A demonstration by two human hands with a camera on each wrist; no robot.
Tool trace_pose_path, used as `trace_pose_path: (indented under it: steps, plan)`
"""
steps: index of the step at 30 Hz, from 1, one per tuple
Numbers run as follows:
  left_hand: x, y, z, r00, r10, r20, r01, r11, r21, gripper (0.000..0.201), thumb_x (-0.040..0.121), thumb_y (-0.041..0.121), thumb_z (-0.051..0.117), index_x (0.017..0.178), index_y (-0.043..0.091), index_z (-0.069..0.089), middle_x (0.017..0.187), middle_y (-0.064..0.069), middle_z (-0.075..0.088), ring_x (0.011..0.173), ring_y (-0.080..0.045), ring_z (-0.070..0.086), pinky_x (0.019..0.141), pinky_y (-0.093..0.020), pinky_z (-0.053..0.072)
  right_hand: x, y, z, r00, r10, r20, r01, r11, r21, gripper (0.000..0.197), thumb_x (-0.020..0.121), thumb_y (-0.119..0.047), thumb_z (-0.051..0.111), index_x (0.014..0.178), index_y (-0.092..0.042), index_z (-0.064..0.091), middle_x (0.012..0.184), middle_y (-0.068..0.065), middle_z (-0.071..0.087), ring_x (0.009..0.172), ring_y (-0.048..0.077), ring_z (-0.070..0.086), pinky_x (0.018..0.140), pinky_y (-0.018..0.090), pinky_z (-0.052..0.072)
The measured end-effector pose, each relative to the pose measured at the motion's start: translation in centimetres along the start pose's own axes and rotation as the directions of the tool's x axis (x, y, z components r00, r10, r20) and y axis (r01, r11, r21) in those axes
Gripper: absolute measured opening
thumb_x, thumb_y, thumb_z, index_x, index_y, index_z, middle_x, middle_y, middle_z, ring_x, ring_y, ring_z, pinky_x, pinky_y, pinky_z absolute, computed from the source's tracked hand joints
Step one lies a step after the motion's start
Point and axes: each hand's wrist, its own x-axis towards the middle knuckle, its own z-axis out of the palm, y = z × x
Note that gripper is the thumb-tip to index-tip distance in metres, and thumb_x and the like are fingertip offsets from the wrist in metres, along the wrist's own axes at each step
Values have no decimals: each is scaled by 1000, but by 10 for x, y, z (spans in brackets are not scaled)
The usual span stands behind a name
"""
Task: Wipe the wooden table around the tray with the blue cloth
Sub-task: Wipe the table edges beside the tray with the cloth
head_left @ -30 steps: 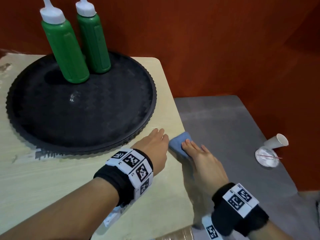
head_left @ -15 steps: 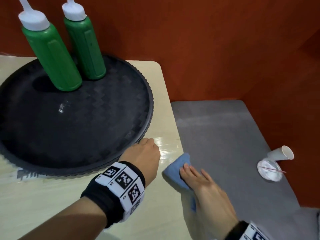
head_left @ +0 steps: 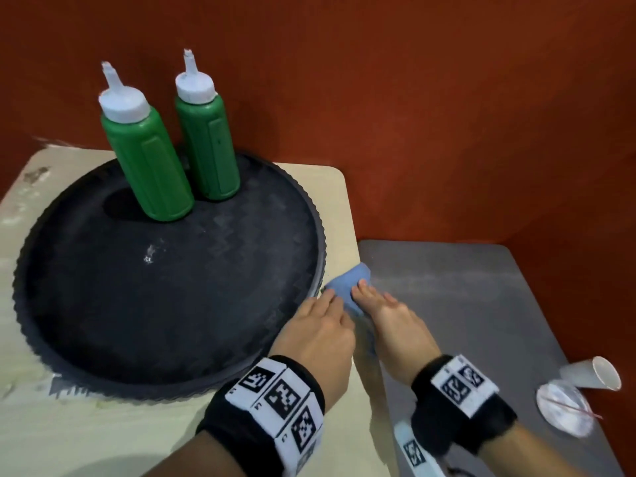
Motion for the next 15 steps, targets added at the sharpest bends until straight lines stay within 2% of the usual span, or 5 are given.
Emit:
trace_pose_path:
  steps: [2, 4, 6, 10, 15]
  plan:
    - [10, -11, -4, 999, -32, -23, 32, 999, 7, 62, 96, 22, 34, 150, 4, 11, 159, -13, 2, 147, -27, -4, 120, -42, 4, 3, 0, -2, 1000, -11, 5, 12, 999, -45, 66, 91, 3, 46, 147, -27, 28, 157, -6, 23, 139, 21, 31, 110, 31, 29]
    - [19, -21, -6, 995, -96, -26, 96, 995, -9, 65, 97, 26, 32, 151, 7, 2, 160, -12, -7, 147, -27, -7, 120, -42, 3, 27, 2, -9, 999, -23, -27, 21, 998, -64, 66, 87, 9, 43, 143, -24, 31, 158, -6, 21, 139, 24, 30, 109, 33, 30]
    - [26, -28, -4, 989, -143, -20, 142, 988, -62, 65, 98, 28, 30, 151, 9, -1, 160, -9, -11, 148, -25, -7, 121, -40, 3, 46, 0, -13, 998, -29, -63, 26, 999, -45, 64, 87, 12, 36, 141, -22, 32, 159, -5, 19, 142, 25, 26, 111, 35, 28]
    - [36, -35, -3, 986, -162, -29, 157, 980, -122, 63, 100, 30, 27, 152, 12, -4, 160, -5, -12, 148, -21, -5, 121, -36, 4, 33, 0, -2, 997, -25, -79, 22, 999, -41, 69, 89, 12, 33, 148, -23, 25, 159, -6, 16, 144, 15, 23, 110, 28, 28]
    - [40, -35, -1, 986, -156, -50, 151, 984, -93, 64, 100, 32, 26, 151, 10, -5, 160, -8, -12, 148, -21, -7, 121, -37, 3, 43, -3, -11, 997, -19, -74, 15, 998, -55, 71, 90, 15, 30, 149, -23, 22, 160, -7, 11, 145, 16, 17, 114, 27, 17]
